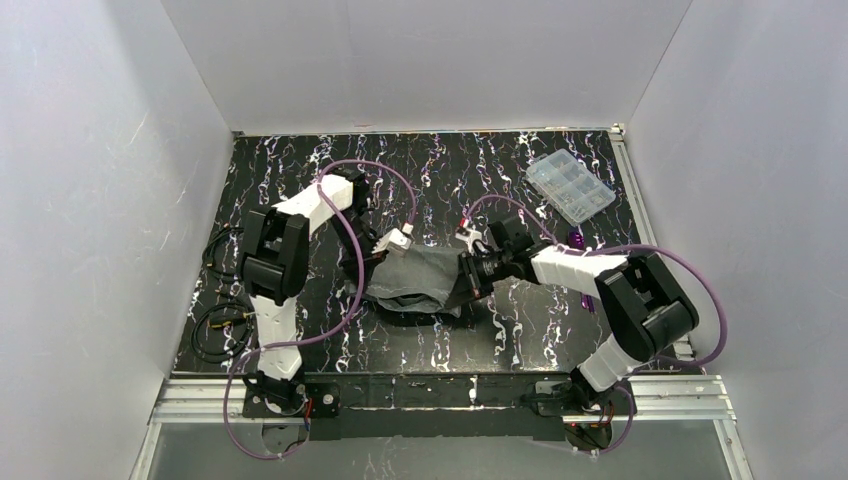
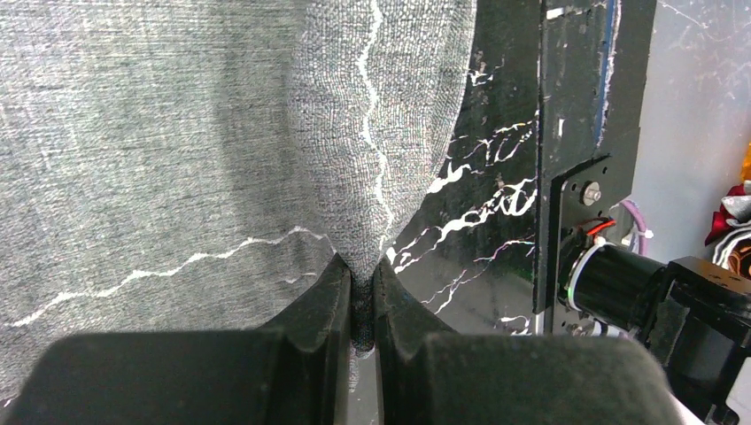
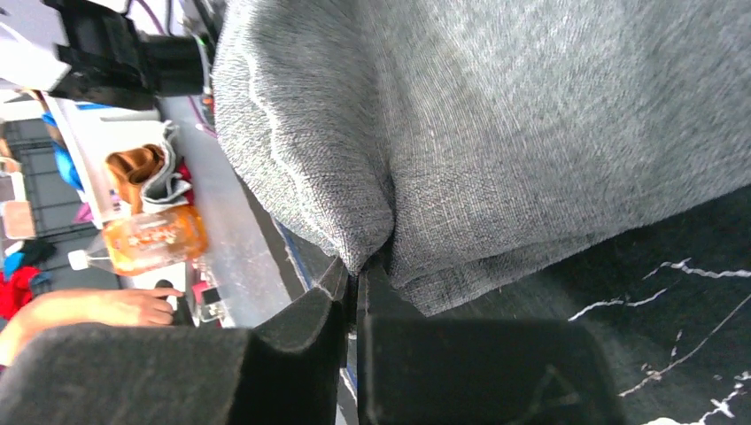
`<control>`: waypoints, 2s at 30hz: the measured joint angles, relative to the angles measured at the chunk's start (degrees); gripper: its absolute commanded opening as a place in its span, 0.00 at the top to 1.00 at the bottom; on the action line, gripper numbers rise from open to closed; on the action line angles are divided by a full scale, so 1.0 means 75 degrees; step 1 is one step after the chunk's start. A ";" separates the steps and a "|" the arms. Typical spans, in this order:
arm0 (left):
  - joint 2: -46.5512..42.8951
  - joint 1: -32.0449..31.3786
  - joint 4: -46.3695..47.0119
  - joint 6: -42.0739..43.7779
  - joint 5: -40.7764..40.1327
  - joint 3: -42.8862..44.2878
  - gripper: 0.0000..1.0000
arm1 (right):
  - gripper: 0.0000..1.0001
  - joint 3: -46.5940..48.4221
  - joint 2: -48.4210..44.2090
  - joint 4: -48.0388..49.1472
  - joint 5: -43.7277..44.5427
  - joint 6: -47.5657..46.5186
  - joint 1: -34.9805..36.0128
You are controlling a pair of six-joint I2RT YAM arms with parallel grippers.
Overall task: Fold the napkin into a case and place the utensils inside
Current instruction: Fold the lower triangle-folded napkin at the center of the board.
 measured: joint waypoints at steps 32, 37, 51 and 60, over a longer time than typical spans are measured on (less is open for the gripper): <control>-0.2629 0.0032 0.2687 -0.1154 0.0047 -0.1128 0.02 | 0.99 0.1046 0.1897 -0.0058 0.0052 0.0866 -0.0734; -0.2643 -0.0749 0.3150 -0.1160 -0.0090 -0.1894 0.01 | 0.99 0.1046 0.1988 -0.0061 0.0064 0.0947 -0.0819; -0.3086 -0.1212 0.4998 -0.1985 -0.1571 -0.3162 0.06 | 0.99 0.1046 0.2040 -0.0058 0.0061 0.1107 -0.0956; -0.1504 -0.0924 0.3418 -0.2468 -0.1151 -0.1524 0.46 | 0.99 0.1046 0.2040 -0.0055 0.0064 0.1110 -0.0979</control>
